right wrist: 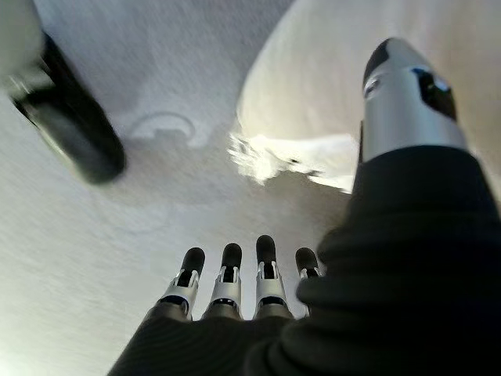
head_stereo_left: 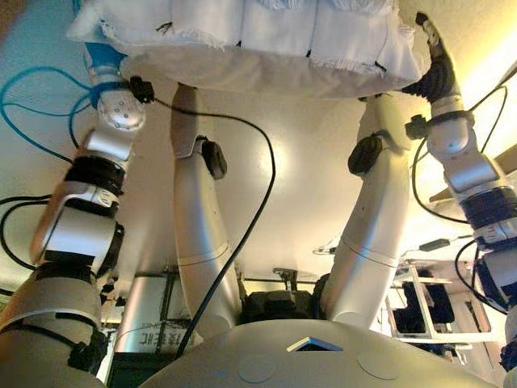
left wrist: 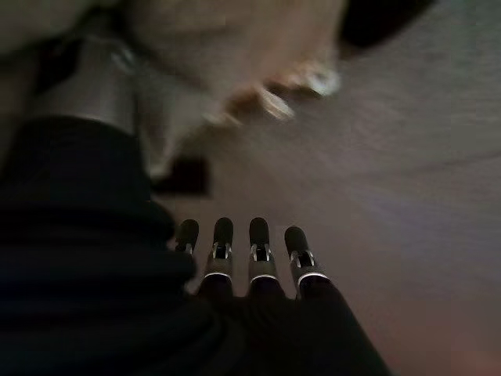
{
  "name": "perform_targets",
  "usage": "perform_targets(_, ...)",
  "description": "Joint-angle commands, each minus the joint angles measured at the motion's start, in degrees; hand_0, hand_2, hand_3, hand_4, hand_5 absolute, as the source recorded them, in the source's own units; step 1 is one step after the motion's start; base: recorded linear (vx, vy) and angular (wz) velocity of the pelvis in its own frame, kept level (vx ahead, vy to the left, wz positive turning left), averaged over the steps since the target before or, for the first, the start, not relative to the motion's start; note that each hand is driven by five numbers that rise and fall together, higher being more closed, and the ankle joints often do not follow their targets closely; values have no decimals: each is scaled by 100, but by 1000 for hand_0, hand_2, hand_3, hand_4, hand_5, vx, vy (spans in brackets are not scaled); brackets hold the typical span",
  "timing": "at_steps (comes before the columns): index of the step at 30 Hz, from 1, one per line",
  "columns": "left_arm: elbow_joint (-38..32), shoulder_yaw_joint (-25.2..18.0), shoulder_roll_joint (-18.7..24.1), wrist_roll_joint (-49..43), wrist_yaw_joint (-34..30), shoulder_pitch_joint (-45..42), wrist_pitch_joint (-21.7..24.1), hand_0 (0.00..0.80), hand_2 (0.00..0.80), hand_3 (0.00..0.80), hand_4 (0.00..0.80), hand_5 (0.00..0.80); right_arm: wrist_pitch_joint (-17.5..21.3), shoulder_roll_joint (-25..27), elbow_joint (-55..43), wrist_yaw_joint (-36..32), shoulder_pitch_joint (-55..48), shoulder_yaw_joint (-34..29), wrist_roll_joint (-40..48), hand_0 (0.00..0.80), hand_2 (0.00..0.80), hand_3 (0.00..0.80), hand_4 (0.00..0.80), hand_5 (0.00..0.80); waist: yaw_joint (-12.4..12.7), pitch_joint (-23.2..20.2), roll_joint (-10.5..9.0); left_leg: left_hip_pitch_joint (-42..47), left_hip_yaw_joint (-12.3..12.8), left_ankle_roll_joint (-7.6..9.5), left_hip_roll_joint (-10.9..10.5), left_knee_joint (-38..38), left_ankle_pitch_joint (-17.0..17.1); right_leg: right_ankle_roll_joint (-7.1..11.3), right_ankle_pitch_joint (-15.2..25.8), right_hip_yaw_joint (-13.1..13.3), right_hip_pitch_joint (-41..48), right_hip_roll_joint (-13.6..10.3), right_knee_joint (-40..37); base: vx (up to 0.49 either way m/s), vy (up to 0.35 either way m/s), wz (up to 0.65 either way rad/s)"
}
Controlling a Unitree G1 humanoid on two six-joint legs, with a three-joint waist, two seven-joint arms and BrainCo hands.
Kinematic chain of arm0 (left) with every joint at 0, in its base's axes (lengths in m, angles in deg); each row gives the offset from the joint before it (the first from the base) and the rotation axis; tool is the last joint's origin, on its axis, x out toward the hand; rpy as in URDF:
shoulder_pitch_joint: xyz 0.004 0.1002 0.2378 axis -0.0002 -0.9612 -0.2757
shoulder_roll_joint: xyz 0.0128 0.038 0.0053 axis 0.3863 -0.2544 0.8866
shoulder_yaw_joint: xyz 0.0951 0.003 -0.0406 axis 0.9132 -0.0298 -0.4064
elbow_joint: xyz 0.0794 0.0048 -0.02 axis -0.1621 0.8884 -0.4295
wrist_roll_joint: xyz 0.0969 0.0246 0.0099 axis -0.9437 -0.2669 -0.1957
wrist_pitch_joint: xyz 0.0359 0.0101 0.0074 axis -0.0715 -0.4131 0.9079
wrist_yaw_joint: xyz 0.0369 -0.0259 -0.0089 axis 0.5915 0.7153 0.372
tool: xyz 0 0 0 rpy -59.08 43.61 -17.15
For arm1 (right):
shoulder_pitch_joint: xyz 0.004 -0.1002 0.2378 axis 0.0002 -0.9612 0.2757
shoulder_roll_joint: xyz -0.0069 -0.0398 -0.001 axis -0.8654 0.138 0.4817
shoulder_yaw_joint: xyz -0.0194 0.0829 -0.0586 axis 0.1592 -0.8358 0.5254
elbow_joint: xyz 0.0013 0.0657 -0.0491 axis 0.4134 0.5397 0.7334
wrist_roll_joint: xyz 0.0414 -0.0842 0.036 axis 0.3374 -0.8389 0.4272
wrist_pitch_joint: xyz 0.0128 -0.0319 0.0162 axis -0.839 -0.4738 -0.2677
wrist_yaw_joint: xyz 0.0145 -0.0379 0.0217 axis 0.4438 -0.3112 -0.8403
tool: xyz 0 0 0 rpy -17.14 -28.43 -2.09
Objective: Pick up the cushion and take it to the sofa
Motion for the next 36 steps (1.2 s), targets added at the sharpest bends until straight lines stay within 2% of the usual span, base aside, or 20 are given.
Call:
perform_targets(1,-386,350,-112,-309,-790,-26,403,0,0,0,0,0,421,76,-372,-356,-107,149,-87,0,0,0,0,0,-17,60,-269,-291,-102,-1,130,991,-993,159,682,324,78,165,-752,0,0,0)
perform_targets(4,-432,699,-126,-408,-1064,241,480,0,0,0,0,0,625,168,-557,-728,157,339,41,0,0,0,0,0,-52,60,-355,-295,-105,-29,170,953,-1004,179,679,371,24,170,-720,12,-25,1)
perform_targets(10,-751,1098,-229,-241,-1654,544,701,0,0,0,0,0,878,270,-972,-708,603,529,-86,0,0,0,0,0,-75,60,-467,-295,-141,-54,176,825,-989,220,679,413,-43,191,-766,18,-64,-1)
perform_targets(11,-929,1135,-272,-206,-1900,475,730,474,474,474,474,474,866,288,-1138,-871,638,518,-62,0,0,0,0,0,-60,60,-456,-295,-170,-54,154,819,-994,237,703,387,-24,187,-823,-4,-90,-1)
perform_targets(12,-1111,1163,-271,-161,-2068,422,692,722,722,722,722,722,852,314,-1262,-988,633,522,-36,0,0,0,0,0,-46,60,-442,-295,-195,-58,141,816,-997,246,720,357,-6,179,-861,-20,-78,-3)
perform_targets(13,-1260,1182,-261,-107,-2236,366,672,800,800,800,800,800,801,329,-1376,-1232,625,500,58,94,94,94,94,94,-37,60,-427,-295,-214,-64,143,809,-987,248,742,328,23,174,-912,-33,-63,-2)
perform_targets(14,-1453,1195,-270,-104,-2342,285,613,800,800,800,800,800,771,338,-1514,-1610,620,487,219,684,684,684,684,684,-28,60,-407,-295,-240,-64,133,811,-982,248,774,307,50,176,-972,-46,-55,-3)
perform_targets(15,-1587,1197,-267,-73,-2420,220,585,800,800,800,800,800,749,358,-1643,-1836,608,510,372,800,800,800,800,800,-10,60,-390,-295,-256,-67,140,819,-969,248,779,283,80,168,-981,-58,-49,0)
perform_targets(19,-1991,1212,-214,111,-2428,12,557,800,800,800,800,800,726,331,-1948,-2282,528,502,962,800,800,800,800,800,27,60,-320,-290,-302,-72,129,904,-955,248,811,231,159,166,-1010,-68,-37,1)
perform_targets(25,-2386,1041,-282,118,-1973,-589,720,800,800,800,800,800,814,130,-1886,-2022,235,501,755,800,800,800,800,800,125,60,-232,237,-331,-26,54,772,-898,242,810,128,718,124,-1149,-76,-64,-1)
perform_targets(31,-2571,830,-584,31,-1275,-1346,959,800,800,800,800,800,1054,-399,-1738,-1245,-503,399,385,800,800,800,800,800,148,60,-195,1532,-414,61,-140,292,-657,116,618,287,1926,422,-1156,-70,-128,1)
perform_targets(36,-2987,469,-1109,189,-850,-2278,1221,800,800,800,800,800,1290,-972,-1861,-866,-1236,144,-124,800,800,800,800,800,208,60,-267,3057,-217,-13,2,-221,-577,74,625,-79,3348,405,-1528,-40,-131,3)
